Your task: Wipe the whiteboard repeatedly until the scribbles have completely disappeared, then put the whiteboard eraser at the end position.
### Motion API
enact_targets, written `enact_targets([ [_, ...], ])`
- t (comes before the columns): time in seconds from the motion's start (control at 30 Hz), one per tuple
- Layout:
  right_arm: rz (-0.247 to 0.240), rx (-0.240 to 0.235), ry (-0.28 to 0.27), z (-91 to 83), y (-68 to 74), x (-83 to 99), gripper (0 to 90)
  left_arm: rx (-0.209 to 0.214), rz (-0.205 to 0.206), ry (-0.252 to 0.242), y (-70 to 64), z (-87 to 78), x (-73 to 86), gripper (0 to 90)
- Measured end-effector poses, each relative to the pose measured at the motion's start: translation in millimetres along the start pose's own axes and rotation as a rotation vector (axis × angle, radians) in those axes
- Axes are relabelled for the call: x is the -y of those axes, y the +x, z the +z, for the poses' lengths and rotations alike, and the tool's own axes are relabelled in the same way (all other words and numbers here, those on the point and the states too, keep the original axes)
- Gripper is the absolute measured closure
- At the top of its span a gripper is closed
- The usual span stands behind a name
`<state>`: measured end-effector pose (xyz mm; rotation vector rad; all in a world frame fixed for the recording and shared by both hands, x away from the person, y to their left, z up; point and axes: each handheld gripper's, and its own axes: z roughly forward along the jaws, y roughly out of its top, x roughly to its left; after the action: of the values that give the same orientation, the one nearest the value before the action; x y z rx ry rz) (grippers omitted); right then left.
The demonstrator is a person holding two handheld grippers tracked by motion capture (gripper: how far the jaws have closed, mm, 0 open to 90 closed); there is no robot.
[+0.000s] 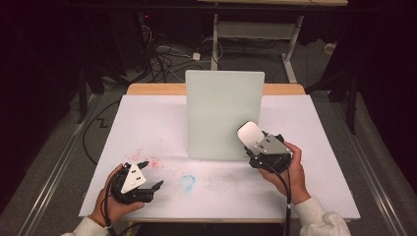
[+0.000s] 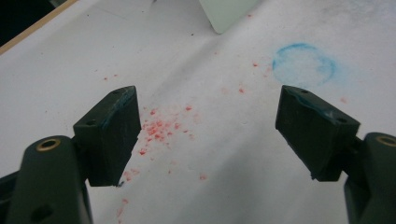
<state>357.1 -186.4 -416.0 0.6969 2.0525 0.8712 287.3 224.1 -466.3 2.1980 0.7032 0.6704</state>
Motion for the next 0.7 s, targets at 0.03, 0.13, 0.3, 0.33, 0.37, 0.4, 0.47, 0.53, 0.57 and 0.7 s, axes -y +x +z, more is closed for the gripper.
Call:
enact_targets([
  [0.03, 0.006, -0.003, -0.001, -0.5, -0.1, -0.2, 31.1, 0.001, 0.0, 0.001, 0.1, -0.1, 0.2, 21.4],
  [0.13, 0.013, -0.008, -0.007, -0.9, -0.7, -1.8, 31.1, 0.0, -0.008, 0.0, 0.7, -0.7, 1.1, 21.4],
  [0.3, 0.011, -0.027, -0.012, -1.0, -0.8, -2.6, 31.1, -0.004, -0.004, 0.003, 0.0, -2.2, 1.0, 21.4],
  [0.33, 0.011, -0.033, -0.008, -1.3, 0.0, -2.6, 31.1, -0.005, -0.001, 0.004, -0.6, -2.1, 0.5, 21.4],
  [0.37, 0.003, -0.043, -0.007, -1.8, 0.4, -2.6, 31.1, -0.005, 0.0, 0.001, -1.3, -1.5, 0.0, 21.4],
  [0.4, -0.003, -0.053, -0.01, -2.5, 1.3, -2.6, 31.1, -0.004, 0.004, 0.002, -1.8, -0.9, -0.7, 21.4],
  [0.47, -0.022, -0.084, -0.005, -4.3, 3.8, -3.0, 31.1, -0.001, 0.009, 0.003, -2.4, 0.4, -2.1, 21.4],
  [0.53, -0.045, -0.098, -0.002, -6.3, 7.6, -3.0, 31.1, 0.002, 0.016, 0.004, -3.4, 1.2, -3.1, 21.4],
  [0.57, -0.056, -0.109, 0.0, -6.9, 9.2, -3.4, 31.1, 0.003, 0.019, 0.005, -3.9, 1.5, -3.3, 21.4],
  [0.7, -0.085, -0.151, 0.0, -10.4, 16.2, -5.6, 31.1, 0.006, 0.024, 0.006, -4.3, 2.0, -4.0, 21.4],
])
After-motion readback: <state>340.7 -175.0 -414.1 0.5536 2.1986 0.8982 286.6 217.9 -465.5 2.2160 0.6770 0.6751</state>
